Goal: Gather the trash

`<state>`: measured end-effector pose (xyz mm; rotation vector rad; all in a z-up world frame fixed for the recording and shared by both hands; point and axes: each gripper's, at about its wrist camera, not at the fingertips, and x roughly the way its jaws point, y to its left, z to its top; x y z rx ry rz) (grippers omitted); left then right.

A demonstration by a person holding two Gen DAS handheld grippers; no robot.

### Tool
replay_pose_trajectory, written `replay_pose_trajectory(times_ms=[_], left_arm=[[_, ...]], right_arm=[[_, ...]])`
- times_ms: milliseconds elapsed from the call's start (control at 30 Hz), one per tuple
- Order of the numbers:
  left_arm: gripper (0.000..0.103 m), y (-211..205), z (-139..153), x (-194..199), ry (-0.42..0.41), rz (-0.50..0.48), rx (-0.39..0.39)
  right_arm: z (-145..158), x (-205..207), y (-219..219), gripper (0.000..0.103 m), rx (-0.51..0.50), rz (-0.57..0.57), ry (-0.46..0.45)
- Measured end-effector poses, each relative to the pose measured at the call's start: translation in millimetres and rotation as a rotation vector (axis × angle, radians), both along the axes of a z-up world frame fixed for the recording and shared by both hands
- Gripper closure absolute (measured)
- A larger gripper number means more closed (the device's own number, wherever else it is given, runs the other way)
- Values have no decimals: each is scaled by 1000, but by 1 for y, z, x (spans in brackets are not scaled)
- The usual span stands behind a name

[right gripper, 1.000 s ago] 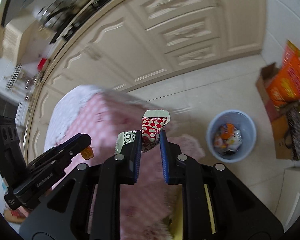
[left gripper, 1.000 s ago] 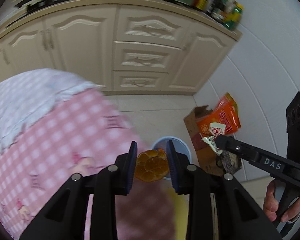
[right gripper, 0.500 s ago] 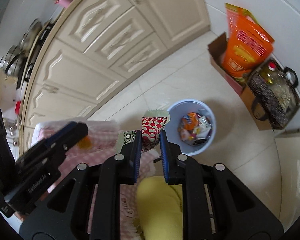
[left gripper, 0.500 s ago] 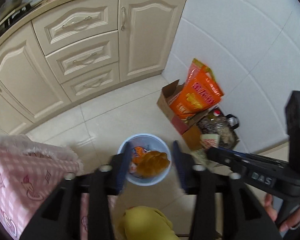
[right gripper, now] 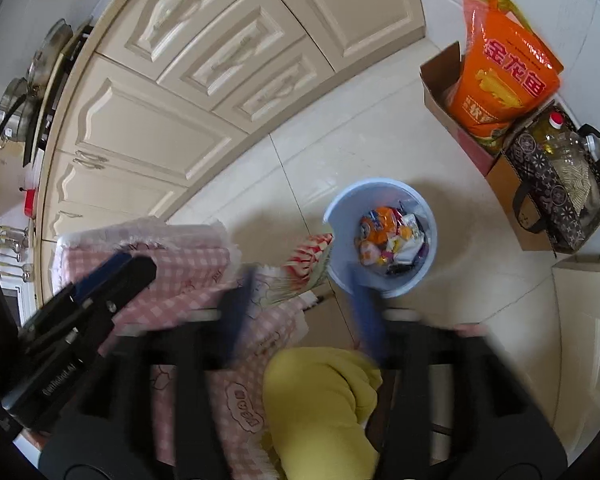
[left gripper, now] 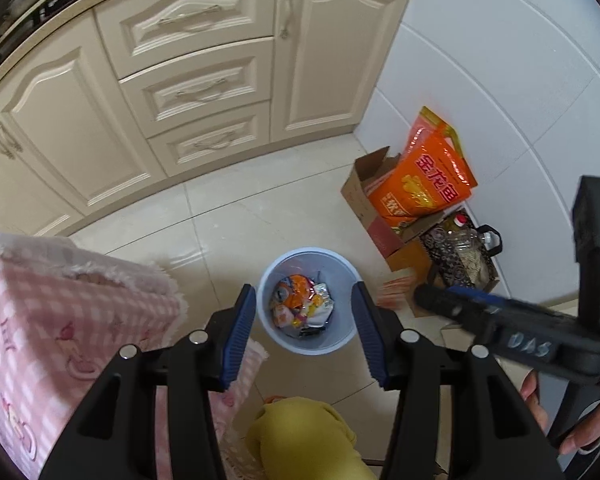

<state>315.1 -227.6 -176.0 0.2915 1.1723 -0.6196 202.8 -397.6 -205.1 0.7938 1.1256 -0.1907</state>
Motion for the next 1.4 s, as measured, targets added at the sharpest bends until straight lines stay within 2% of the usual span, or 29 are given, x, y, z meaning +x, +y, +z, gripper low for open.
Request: replay_pose_trajectory(times_ms=[300, 433, 567, 700, 1033, 1167, 1400], left_arm=[[54, 28, 18, -21, -59, 35, 7], [54, 39, 35, -45, -104, 34, -14], [54, 53, 58, -76, -212, 79, -35], [54, 73, 91, -113, -336, 122, -90], [53, 116, 169, -193, -592, 249, -233], [51, 129, 192, -219, -661, 288, -270], [49, 142, 215, -252, -753, 355, -290]], right_arm=[[20, -19, 15, 43, -13, 6, -36], [43, -45, 29, 43, -58, 17, -105], [76, -73, 47, 43, -127, 48, -215], [109, -97, 64, 43, -214, 84, -317], [178, -144, 104, 32, -393, 188, -540], [198, -156, 114, 30, -416, 225, -611], [220, -175, 130, 27, -479, 274, -699]])
